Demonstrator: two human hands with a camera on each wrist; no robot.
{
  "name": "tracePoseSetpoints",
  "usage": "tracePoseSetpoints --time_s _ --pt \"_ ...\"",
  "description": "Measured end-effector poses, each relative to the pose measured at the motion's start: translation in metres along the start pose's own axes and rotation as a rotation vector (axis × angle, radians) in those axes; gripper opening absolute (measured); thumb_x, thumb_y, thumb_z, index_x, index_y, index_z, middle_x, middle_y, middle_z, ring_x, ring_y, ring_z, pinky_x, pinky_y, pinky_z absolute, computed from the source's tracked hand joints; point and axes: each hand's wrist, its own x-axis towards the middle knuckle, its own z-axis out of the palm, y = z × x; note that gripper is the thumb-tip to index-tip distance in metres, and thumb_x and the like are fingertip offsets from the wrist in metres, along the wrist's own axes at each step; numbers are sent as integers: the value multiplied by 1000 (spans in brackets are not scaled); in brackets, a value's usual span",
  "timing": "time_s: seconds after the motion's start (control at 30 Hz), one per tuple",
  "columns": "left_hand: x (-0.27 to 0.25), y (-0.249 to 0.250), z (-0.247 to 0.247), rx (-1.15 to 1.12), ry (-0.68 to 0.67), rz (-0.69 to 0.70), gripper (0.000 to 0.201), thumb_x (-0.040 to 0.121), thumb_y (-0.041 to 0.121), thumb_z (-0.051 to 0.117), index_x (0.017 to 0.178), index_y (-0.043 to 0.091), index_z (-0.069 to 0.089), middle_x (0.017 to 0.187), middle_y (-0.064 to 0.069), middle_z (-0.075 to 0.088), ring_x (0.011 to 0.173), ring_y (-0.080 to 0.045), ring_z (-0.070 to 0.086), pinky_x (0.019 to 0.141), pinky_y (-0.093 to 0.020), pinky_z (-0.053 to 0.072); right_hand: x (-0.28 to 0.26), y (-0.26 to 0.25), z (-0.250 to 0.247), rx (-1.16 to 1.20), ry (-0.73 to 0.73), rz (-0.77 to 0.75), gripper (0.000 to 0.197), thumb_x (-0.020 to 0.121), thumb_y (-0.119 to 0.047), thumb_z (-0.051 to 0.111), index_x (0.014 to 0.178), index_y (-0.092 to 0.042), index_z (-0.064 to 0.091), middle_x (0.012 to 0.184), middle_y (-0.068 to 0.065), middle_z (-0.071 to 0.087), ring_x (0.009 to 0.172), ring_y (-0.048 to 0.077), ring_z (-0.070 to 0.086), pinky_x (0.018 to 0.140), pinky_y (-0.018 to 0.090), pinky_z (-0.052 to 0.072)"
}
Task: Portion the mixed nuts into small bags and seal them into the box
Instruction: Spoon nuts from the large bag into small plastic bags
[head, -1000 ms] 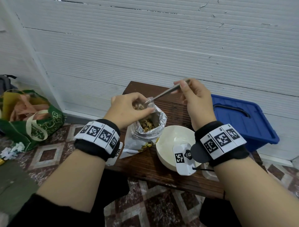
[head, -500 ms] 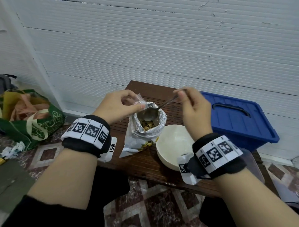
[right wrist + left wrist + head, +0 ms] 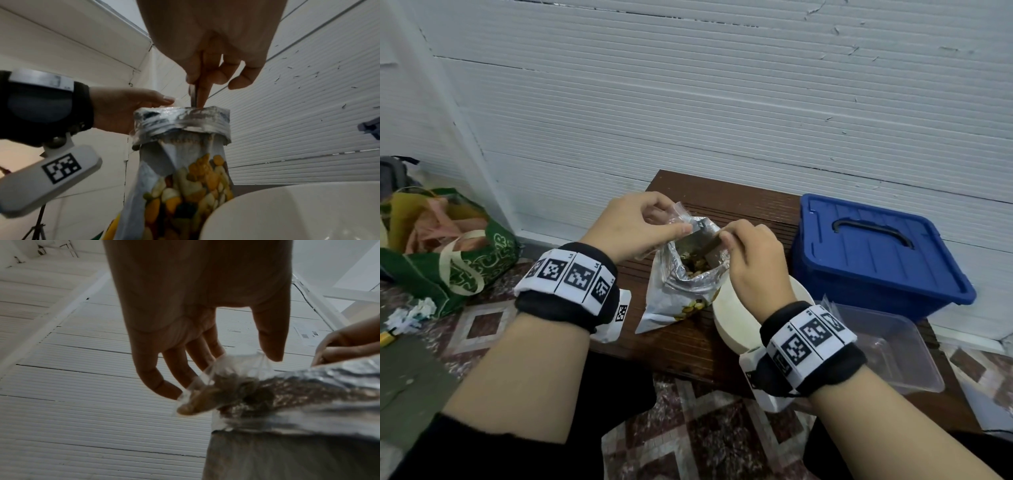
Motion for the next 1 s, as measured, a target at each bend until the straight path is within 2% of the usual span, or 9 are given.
tracePoseSetpoints --time_s 0.13,0.2,0.3,0.4,0.53,0.73,0.83,0.93,1.0 --pt "0 0 0 33 1 8 31 73 44 78 96 25 67 91 6 71 44 5 53 48 -14 39 4 0 -2 177 97 277 20 97 -16 48 84 -12 63 80 5 67 81 22 61 75 30 47" --pt "0 0 0 45 4 12 30 74 43 78 96 25 67 90 8 70 53 5 57 47 -11 39 8 0 -5 241 121 419 23 97 -15 47 82 -12 63 77 4 68 76 14 60 67 10 43" --pt "0 -1 -1 89 31 19 30 73 44 78 96 26 68 87 11 66 77 -1 61 60 -13 43 13 4 -10 267 174 561 28 98 -14 44 87 -4 68 74 -5 65 68 2 52 57 2 36" --pt "-1 1 -2 92 44 18 27 74 43 77 94 28 66 86 12 64 77 -1 59 60 -14 43 19 7 -16 275 225 628 28 99 -16 43 90 -5 67 71 -6 65 68 -1 53 60 3 40" --pt "-2 3 -5 101 48 32 22 73 43 78 88 34 65 89 14 64 82 0 59 67 -16 47 29 8 -28 255 277 649 30 99 -17 41 90 -5 68 67 -7 63 63 0 51 49 3 37" --pt "-2 4 -9 170 -4 31 29 73 42 78 98 30 68 94 15 65 85 0 57 66 -11 40 41 11 -49 246 328 642 32 96 -10 41 82 -3 68 81 -5 67 81 6 56 62 15 38" --pt "-3 4 -10 186 -24 37 29 73 41 78 98 31 68 94 16 65 87 -1 58 64 -7 38 48 13 -61 249 356 642 33 92 -6 38 71 -10 63 76 -2 66 69 9 51 59 23 39" --pt "-4 5 -9 188 -39 37 29 72 41 79 97 31 67 96 14 67 91 -1 58 64 -3 37 54 14 -68 247 381 630 32 92 -6 37 79 -7 67 68 -2 66 65 7 48 63 28 41" --pt "-5 6 -7 188 -48 35 31 71 42 79 98 31 67 96 11 69 93 -4 59 64 -1 37 57 10 -67 262 368 627 34 93 -7 39 72 -12 65 70 1 67 64 5 49 65 26 43"
